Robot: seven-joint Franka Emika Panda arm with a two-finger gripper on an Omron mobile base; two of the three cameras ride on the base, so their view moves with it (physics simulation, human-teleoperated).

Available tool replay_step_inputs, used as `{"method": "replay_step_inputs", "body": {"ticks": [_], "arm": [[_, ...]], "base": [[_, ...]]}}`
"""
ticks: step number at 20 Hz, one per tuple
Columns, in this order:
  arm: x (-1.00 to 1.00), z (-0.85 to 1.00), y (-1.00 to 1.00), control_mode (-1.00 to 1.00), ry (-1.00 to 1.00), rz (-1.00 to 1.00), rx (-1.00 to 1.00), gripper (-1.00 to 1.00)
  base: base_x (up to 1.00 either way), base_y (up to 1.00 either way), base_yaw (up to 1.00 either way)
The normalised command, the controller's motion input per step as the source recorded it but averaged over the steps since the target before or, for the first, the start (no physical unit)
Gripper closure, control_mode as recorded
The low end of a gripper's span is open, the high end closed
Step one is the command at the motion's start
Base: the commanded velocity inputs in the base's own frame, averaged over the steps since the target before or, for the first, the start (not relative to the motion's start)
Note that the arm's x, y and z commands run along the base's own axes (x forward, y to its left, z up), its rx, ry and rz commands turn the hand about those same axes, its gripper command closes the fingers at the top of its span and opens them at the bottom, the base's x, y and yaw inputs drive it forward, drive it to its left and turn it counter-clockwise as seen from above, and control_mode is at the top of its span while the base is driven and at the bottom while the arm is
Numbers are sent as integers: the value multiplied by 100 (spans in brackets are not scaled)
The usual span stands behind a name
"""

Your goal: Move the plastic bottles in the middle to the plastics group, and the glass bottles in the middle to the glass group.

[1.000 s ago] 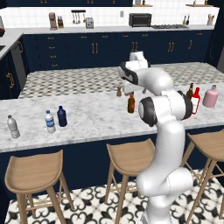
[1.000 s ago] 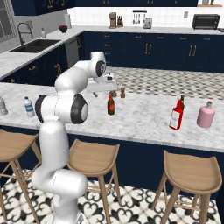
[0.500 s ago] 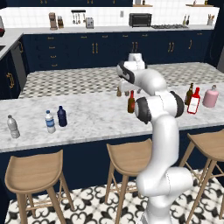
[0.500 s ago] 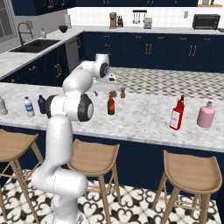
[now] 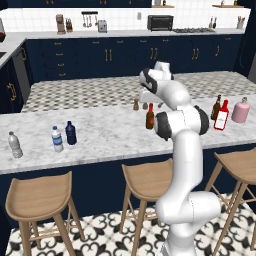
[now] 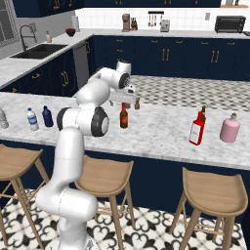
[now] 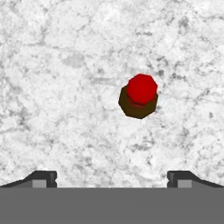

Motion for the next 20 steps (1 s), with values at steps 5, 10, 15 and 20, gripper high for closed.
{"method": "replay_step_inputs", "body": {"ticks": [5,10,15,20], "arm": [[16,-31,0,-100,-1,-12,-12,-100],[5,-27,1,-100,-8,-14,-12,-100],[34,-7,1,-100,-9,-14,-6,-100],[31,-7,0,-100,-9,-16,-2,-100]], "base": [[0,0,0],[0,0,0],[0,0,0],[0,0,0]]}}
